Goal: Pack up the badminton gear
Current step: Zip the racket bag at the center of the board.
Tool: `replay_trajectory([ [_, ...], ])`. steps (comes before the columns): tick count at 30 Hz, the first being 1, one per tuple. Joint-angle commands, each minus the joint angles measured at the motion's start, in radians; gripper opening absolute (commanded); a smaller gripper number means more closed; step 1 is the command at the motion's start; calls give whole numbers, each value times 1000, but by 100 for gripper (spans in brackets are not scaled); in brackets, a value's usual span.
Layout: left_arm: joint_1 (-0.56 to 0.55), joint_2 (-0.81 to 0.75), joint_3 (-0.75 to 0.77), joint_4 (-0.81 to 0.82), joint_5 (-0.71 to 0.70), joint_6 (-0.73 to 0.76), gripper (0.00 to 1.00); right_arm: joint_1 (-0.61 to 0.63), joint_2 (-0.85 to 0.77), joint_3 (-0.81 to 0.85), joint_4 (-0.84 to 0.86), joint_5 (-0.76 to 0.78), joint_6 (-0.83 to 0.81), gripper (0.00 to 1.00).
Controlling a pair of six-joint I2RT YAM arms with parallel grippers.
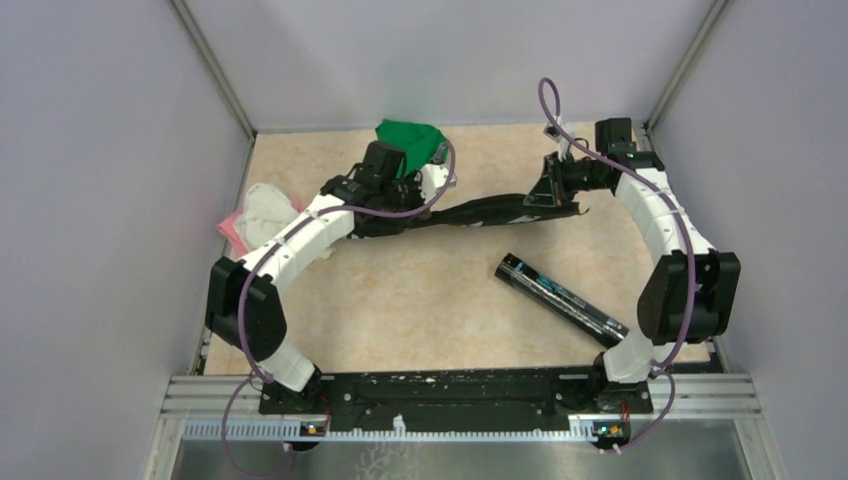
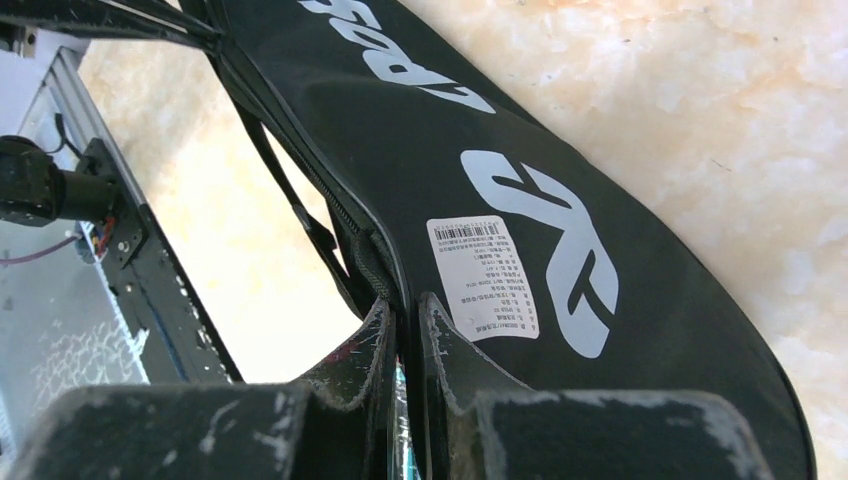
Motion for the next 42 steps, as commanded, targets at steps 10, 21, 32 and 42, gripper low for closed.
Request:
replay_trajectory([
  [10,145,-114,-99,-161,-173,221,0,-128,-60,89,-30,169,-88,0],
  [21,305,-131,-141,-186,-242,371,0,-175,-41,124,-51,201,-128,0],
  [32,479,-111,-173,-161,-271,529,0,-200,-27,139,-57,240,-154,0],
  [42,630,-92,-186,-167,-299,668,0,-214,-20,151,-58,255,-166,0],
])
